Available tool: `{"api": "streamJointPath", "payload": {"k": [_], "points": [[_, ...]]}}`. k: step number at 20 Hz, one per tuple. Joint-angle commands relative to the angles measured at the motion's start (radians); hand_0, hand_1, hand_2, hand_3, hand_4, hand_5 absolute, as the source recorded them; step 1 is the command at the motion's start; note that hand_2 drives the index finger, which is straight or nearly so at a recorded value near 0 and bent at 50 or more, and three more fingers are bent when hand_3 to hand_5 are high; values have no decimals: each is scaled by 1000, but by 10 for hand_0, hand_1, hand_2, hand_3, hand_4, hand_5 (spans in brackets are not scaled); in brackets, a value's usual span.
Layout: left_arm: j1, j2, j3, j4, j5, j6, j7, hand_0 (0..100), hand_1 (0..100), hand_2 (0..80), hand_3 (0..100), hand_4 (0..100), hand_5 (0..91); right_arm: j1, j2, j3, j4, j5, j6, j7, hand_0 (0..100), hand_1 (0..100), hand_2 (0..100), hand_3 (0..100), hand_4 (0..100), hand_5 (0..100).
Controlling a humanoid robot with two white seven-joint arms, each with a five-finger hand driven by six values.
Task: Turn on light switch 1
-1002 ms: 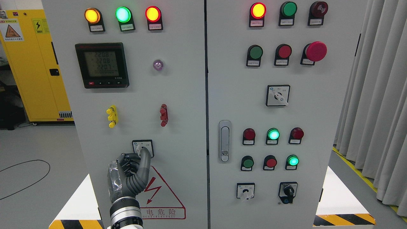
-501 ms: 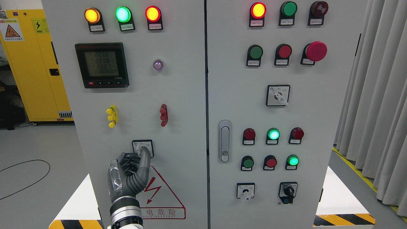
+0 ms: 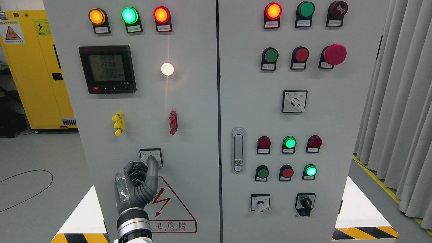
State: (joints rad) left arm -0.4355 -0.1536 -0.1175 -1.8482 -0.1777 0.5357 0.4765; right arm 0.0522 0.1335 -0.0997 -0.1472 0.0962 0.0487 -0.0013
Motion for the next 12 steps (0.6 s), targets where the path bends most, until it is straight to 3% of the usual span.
{"api": "streamJointPath", "payload": {"k": [1,5,12], "points": [[0,0,1,1,0,-2,4,872,498,640,928,918,839,0,0,0,0,0,0,0,0,500,40,0,0,0],[0,0,1,1,1,-2,4,864,490,639,928,918,839,0,0,0,0,0,0,0,0,500,40,0,0,0],[0,0,1,3,1,0,4,644,501,636,925,916,838,0,0,0,0,0,0,0,0,500,40,0,0,0]]}}
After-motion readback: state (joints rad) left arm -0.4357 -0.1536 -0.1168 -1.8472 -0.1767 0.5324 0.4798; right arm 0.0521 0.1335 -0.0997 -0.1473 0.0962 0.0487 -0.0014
